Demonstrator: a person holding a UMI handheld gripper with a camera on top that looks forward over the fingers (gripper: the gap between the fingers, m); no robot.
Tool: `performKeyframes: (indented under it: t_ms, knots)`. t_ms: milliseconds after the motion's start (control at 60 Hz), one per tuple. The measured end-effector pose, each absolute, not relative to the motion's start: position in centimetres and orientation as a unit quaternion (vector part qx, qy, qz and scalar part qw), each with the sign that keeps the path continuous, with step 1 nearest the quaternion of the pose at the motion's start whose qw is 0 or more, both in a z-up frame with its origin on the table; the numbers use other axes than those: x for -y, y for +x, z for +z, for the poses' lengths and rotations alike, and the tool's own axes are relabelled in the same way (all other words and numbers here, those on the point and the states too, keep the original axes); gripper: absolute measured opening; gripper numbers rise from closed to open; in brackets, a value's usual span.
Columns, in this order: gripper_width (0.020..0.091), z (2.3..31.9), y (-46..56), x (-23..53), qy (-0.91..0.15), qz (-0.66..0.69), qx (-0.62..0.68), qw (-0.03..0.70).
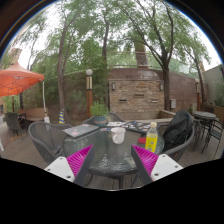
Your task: Pour water
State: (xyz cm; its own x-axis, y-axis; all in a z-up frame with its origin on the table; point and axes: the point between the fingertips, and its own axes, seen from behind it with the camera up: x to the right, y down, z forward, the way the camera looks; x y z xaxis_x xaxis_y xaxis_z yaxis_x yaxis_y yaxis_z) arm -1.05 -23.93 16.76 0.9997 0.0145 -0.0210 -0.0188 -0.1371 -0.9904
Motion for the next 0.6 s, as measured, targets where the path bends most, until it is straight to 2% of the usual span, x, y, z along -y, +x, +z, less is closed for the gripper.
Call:
performKeyframes:
  t_ms: [233,350,600]
  knots:
    - [0.0822,16.7,0.3,23.6,-0.75,0.02,-0.006,0.661]
    - [0.0786,16.3,3.0,22.2,-0.735,-0.002,-0.001,0.678]
    - [0.0787,11.7,14.6,14.0,-0.741,-0.091,-0.03,0.664]
